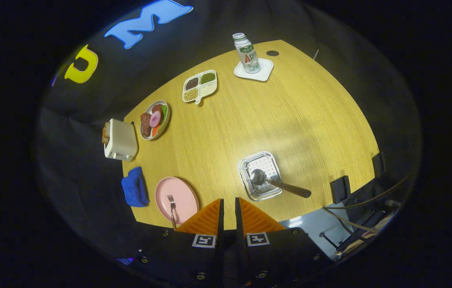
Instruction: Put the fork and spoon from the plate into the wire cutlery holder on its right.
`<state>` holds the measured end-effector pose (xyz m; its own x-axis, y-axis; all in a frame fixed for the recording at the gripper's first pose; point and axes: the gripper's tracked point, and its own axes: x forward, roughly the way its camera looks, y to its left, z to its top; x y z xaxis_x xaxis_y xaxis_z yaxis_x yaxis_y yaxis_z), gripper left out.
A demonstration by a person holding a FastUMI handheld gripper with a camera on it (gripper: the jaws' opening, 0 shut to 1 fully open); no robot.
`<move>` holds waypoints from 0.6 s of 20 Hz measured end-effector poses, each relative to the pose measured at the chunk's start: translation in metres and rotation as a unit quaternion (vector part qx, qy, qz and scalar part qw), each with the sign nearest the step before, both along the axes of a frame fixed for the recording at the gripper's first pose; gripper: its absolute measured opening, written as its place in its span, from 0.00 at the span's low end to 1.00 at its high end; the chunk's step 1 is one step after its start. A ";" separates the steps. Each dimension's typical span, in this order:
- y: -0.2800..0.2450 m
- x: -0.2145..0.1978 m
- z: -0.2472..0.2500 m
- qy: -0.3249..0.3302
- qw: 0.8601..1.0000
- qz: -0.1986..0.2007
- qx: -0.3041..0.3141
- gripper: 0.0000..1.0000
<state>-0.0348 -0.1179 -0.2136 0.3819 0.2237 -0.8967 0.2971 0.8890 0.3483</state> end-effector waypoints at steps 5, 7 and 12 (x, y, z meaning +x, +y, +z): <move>0.042 0.007 0.019 -0.059 0.998 0.034 -0.006 0.14; 0.062 0.014 0.025 -0.087 0.995 0.047 -0.010 0.14; 0.092 0.034 0.053 -0.192 0.978 0.066 -0.038 0.14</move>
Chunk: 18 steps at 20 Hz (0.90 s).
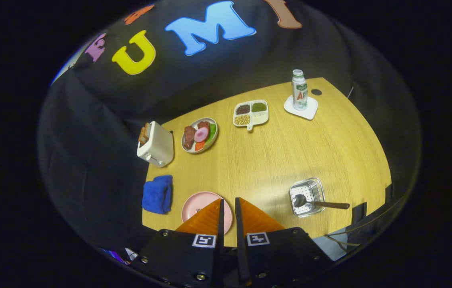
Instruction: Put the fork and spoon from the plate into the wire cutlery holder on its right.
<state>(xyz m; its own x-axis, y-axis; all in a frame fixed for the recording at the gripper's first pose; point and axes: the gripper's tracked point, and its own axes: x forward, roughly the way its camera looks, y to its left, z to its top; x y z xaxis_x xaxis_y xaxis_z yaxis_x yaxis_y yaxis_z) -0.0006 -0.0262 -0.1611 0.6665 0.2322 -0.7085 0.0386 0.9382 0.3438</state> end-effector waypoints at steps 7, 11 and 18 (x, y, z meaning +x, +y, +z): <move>0.062 0.007 0.024 -0.126 0.987 0.071 -0.063 0.14; 0.121 -0.002 -0.011 -0.088 0.988 0.124 -0.030 0.14; 0.176 -0.012 -0.094 0.020 0.984 0.175 -0.021 0.14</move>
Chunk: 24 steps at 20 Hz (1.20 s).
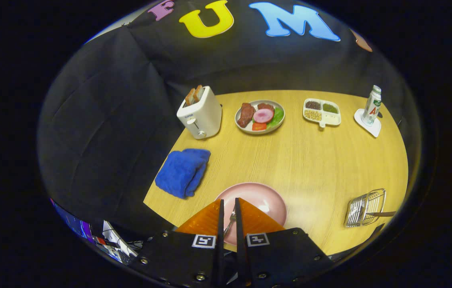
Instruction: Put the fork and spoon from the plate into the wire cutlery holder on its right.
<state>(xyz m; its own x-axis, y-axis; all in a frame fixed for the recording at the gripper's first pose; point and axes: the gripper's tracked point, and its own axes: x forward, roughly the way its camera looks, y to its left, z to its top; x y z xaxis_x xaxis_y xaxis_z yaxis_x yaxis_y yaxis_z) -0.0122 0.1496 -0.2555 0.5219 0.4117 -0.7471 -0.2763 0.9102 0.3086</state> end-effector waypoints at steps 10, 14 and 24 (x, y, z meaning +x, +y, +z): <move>0.031 -0.025 -0.110 0.182 0.983 -0.013 -0.004 0.17; 0.033 -0.037 -0.136 0.237 0.971 -0.032 -0.010 0.18; 0.039 -0.058 -0.160 0.281 0.958 -0.017 -0.046 0.18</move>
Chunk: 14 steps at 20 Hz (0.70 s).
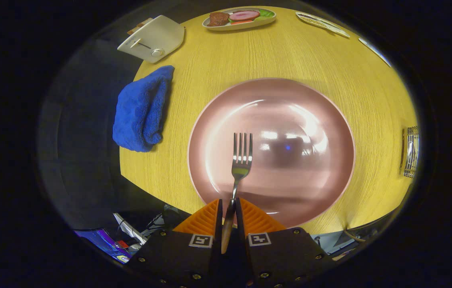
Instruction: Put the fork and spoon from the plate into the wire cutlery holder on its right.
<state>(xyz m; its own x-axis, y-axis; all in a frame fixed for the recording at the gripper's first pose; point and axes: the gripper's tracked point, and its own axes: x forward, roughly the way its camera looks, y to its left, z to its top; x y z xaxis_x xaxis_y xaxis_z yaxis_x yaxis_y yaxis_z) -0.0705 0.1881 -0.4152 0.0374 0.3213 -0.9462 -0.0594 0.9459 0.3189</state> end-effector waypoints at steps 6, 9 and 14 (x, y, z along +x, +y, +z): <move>0.001 -0.007 -0.008 0.013 1.000 0.008 -0.008 0.18; -0.005 -0.008 -0.010 0.016 1.000 -0.006 -0.015 0.09; -0.008 -0.003 0.000 0.014 1.000 -0.026 0.003 0.09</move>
<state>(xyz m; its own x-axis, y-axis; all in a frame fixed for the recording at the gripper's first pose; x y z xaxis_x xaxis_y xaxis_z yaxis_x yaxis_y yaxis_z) -0.0731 0.1800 -0.4150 0.0274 0.3254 -0.9452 -0.0019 0.9456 0.3254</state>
